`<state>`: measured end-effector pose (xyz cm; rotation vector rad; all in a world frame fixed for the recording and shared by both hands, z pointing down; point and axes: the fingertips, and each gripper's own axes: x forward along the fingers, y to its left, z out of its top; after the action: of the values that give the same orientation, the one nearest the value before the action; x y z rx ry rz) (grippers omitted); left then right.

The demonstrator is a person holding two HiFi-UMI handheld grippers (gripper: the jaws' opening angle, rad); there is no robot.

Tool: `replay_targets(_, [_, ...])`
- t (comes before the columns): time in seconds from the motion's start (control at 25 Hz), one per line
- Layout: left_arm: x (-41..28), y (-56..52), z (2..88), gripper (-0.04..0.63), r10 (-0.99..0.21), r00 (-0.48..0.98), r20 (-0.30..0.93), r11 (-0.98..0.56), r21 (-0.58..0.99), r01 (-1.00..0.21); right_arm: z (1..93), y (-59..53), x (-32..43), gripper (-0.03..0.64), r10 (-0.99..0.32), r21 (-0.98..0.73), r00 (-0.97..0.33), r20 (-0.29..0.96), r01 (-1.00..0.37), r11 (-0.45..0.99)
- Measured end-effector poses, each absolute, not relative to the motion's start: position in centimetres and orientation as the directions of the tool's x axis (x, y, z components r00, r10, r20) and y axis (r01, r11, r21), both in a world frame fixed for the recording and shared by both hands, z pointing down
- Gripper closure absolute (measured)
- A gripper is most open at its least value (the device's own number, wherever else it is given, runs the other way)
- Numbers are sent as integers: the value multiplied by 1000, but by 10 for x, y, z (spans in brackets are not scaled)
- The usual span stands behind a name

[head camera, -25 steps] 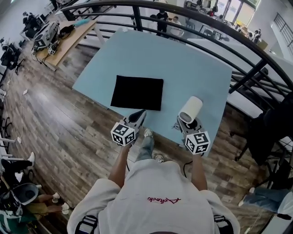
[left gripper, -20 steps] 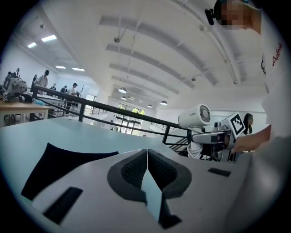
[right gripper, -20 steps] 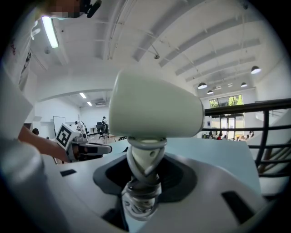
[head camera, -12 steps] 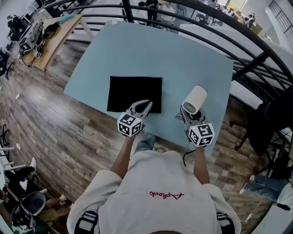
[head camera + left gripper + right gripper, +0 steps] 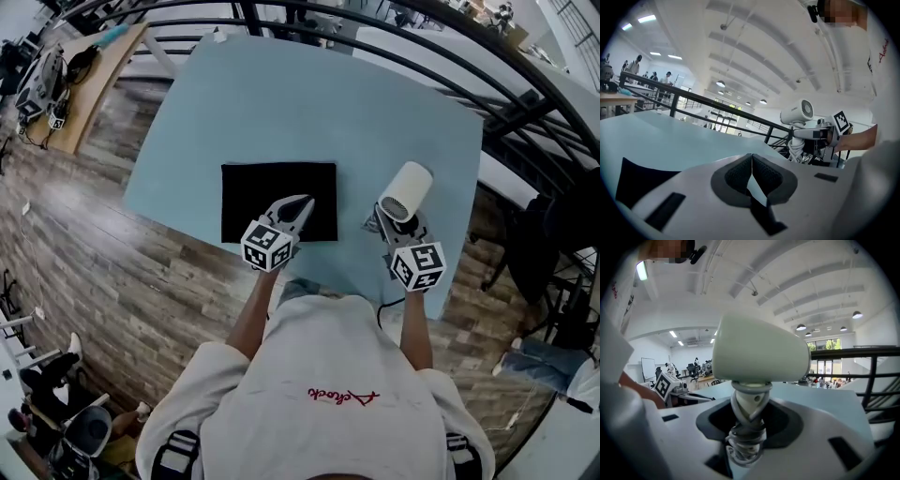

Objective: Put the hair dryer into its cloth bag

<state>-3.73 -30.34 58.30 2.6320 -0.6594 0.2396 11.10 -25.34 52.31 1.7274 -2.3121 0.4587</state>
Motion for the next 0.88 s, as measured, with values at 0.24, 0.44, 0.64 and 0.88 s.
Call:
replay_targets(0.24, [-28, -324, 600, 586, -345, 898, 274, -815, 387, -431, 530, -282, 117, 449, -898, -117, -244, 366, -969, 216])
replay_targets(0.44, [-13, -332, 622, 586, -300, 904, 303, -817, 407, -408, 542, -292, 127, 449, -899, -132, -230, 372, -972, 193])
replay_targets(0.64, [-1, -331, 633, 586, -301, 892, 337, -811, 402, -426, 556, -290, 144, 449, -892, -145, -235, 386, -970, 193])
replay_targets(0.88, [19, -325, 636, 586, -361, 853, 376, -787, 368, -496, 570, -284, 175, 449, -867, -144, -294, 403, -956, 257])
